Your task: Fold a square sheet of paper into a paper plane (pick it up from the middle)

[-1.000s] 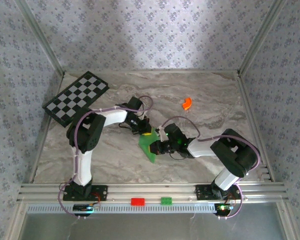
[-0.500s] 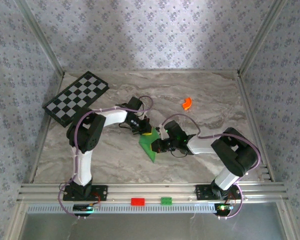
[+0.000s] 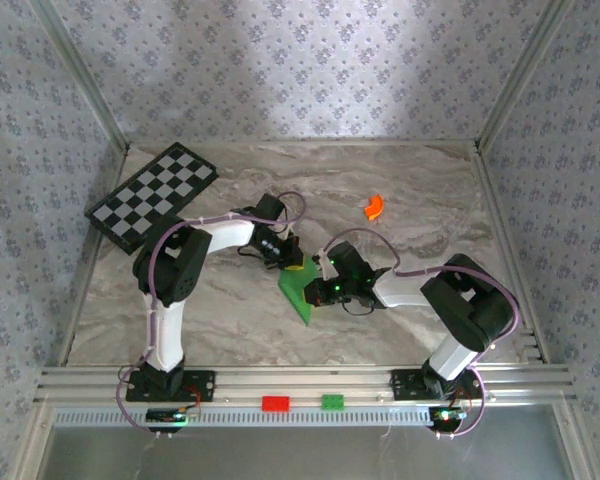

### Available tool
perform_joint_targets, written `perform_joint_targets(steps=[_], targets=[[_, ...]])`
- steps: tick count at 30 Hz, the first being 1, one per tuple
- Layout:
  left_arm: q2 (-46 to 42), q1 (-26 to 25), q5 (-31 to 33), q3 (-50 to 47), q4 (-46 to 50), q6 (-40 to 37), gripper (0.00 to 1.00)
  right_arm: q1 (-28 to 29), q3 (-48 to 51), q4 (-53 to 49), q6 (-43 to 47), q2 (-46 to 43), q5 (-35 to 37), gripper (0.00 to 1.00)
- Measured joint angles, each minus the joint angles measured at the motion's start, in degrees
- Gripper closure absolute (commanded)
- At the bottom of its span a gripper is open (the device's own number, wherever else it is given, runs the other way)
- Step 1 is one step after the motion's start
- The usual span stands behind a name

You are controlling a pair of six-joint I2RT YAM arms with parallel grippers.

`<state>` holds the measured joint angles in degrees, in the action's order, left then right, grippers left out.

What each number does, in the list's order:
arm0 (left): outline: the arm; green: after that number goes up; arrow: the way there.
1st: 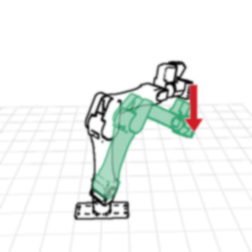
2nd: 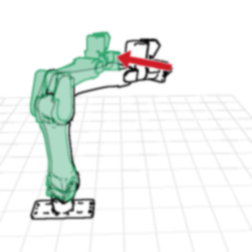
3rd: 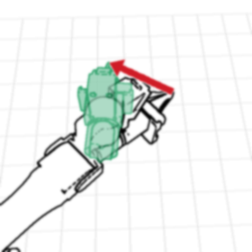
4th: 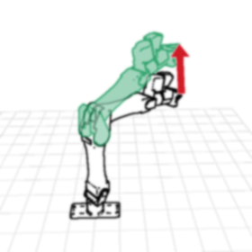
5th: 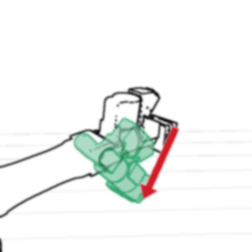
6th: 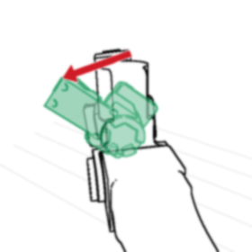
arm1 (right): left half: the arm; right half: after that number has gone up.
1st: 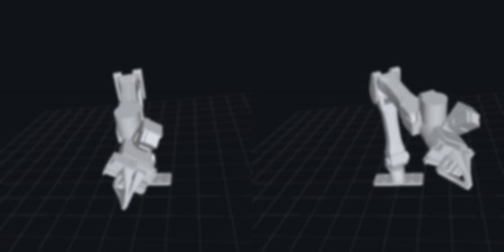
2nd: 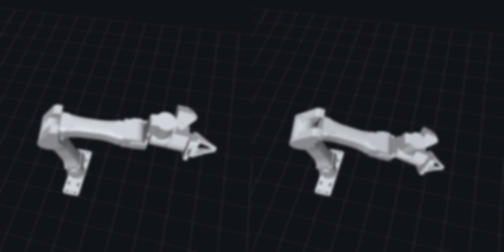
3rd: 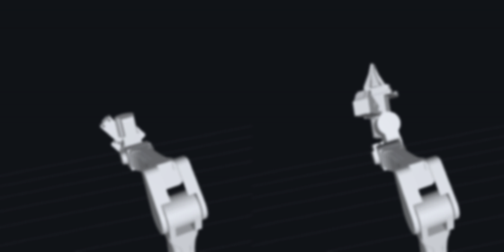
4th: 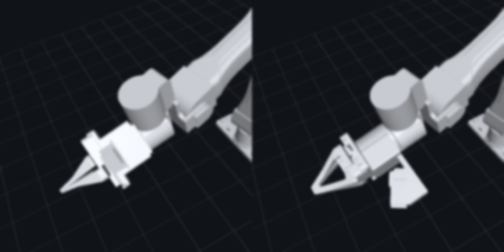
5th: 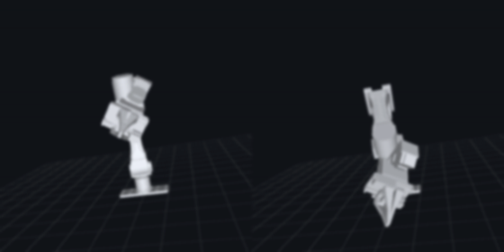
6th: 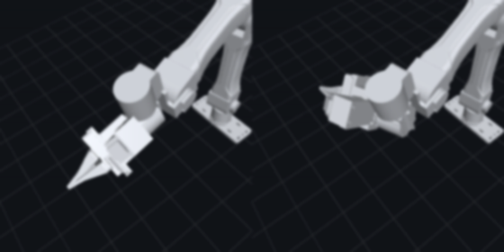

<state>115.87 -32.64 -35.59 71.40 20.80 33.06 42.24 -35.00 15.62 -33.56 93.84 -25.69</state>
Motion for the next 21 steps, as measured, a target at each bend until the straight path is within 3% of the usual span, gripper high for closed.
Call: perform_joint_targets(steps=[21], targets=[[-0.2,0.0,0.0,-0.3,-0.5,0.6,0.95,0.1,-1.0,-1.0,0.2,0.8,0.6,1.00]])
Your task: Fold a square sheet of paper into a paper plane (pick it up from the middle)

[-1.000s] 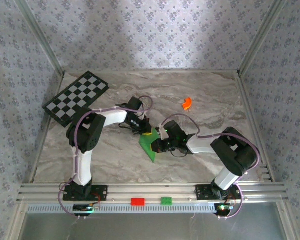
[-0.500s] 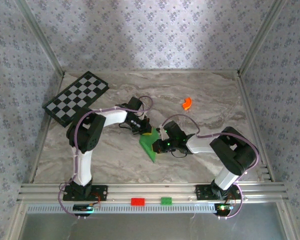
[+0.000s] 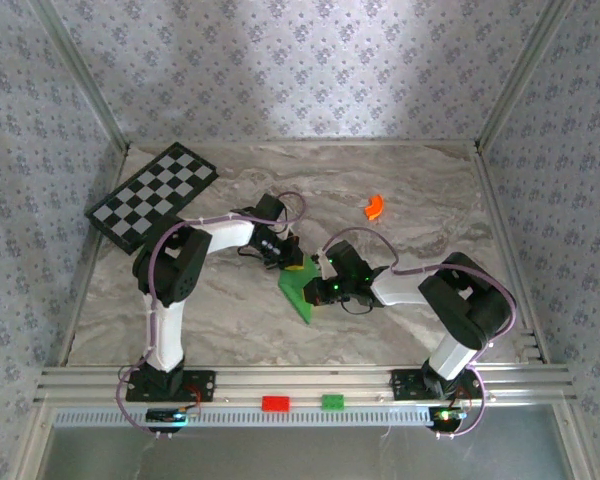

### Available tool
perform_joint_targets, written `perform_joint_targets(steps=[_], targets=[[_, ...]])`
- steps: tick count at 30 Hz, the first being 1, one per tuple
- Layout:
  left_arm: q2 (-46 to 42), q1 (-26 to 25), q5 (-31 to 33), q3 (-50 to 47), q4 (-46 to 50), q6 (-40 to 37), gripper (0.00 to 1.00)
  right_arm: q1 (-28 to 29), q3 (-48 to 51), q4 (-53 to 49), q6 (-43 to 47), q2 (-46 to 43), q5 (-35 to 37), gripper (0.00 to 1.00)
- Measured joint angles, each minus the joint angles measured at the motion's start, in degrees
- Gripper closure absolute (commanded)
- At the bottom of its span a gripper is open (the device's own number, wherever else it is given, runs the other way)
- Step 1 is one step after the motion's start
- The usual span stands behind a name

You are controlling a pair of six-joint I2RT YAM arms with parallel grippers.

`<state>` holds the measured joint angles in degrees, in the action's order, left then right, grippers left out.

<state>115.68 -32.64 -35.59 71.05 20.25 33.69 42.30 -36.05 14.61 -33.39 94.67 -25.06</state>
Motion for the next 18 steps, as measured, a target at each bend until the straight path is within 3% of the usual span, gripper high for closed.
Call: perform_joint_targets(steps=[18], targets=[[-0.2,-0.1,0.0,-0.3,-0.4,0.2,0.95,1.1,-0.2,-1.4,0.3,0.0,0.8,1.00]])
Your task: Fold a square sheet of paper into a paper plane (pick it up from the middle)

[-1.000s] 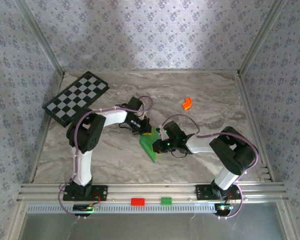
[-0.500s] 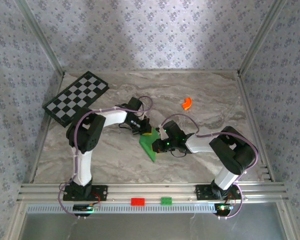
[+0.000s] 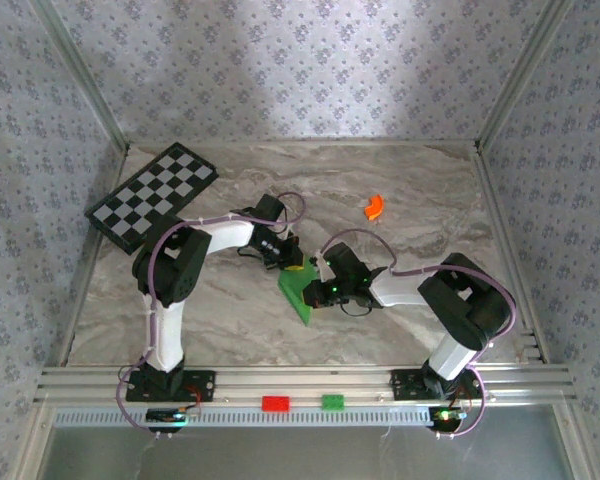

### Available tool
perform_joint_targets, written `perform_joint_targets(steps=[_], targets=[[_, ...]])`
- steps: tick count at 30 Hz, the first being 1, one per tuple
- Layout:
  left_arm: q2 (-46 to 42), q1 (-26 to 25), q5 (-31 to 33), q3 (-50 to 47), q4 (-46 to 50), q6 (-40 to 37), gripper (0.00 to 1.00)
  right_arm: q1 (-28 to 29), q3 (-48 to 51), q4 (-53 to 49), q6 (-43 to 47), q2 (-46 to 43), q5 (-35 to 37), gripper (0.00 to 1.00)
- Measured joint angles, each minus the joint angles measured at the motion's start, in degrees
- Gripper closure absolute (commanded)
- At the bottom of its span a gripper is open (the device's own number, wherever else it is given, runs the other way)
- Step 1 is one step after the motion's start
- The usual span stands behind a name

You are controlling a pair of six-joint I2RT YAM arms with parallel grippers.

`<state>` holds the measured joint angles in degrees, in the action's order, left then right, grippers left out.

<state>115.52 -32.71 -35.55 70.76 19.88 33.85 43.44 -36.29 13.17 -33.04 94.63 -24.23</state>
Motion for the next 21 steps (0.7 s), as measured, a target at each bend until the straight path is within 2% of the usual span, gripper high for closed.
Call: perform_joint_targets(steps=[21], targets=[[0.0,-0.1,0.2,0.0,-0.4,0.3,0.95,0.0,-0.2,-1.2,0.1,-0.6,1.5,1.00]])
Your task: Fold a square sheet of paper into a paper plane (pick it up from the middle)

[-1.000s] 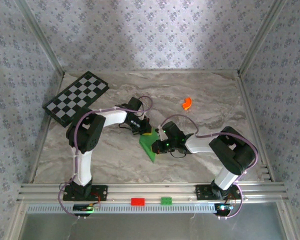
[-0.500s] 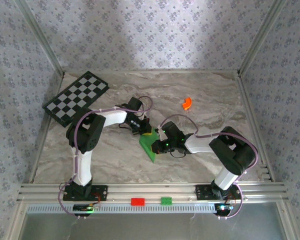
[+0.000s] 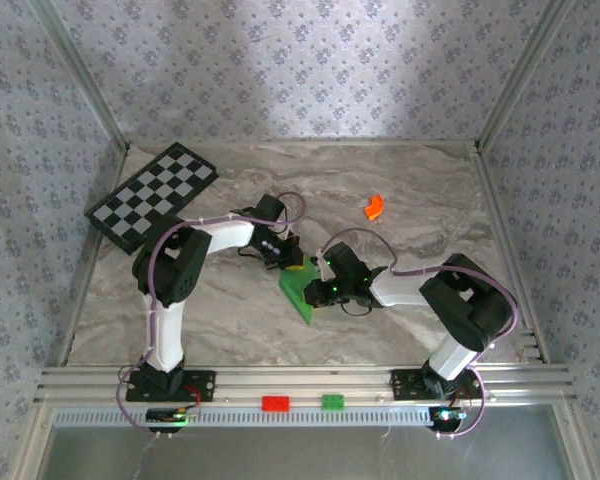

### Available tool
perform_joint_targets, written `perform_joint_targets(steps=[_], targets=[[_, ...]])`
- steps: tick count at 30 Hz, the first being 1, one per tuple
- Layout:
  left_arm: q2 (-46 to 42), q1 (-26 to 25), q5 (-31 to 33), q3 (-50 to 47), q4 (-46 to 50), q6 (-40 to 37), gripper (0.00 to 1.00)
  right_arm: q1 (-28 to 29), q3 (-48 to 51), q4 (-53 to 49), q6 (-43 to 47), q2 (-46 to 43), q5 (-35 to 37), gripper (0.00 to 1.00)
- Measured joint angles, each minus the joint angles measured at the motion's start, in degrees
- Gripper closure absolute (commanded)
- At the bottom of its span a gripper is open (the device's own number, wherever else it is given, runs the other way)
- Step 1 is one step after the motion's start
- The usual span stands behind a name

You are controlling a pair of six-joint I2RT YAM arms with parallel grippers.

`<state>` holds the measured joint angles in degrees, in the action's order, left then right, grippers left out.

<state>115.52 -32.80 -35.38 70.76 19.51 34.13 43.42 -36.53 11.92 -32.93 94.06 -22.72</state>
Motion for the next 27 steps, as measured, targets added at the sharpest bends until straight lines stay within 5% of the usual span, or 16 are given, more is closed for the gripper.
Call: perform_joint_targets(steps=[27], targets=[[0.0,-0.3,0.0,0.0,0.0,0.0,0.95,0.1,0.0,-0.6,0.6,-0.9,0.9,1.00]])
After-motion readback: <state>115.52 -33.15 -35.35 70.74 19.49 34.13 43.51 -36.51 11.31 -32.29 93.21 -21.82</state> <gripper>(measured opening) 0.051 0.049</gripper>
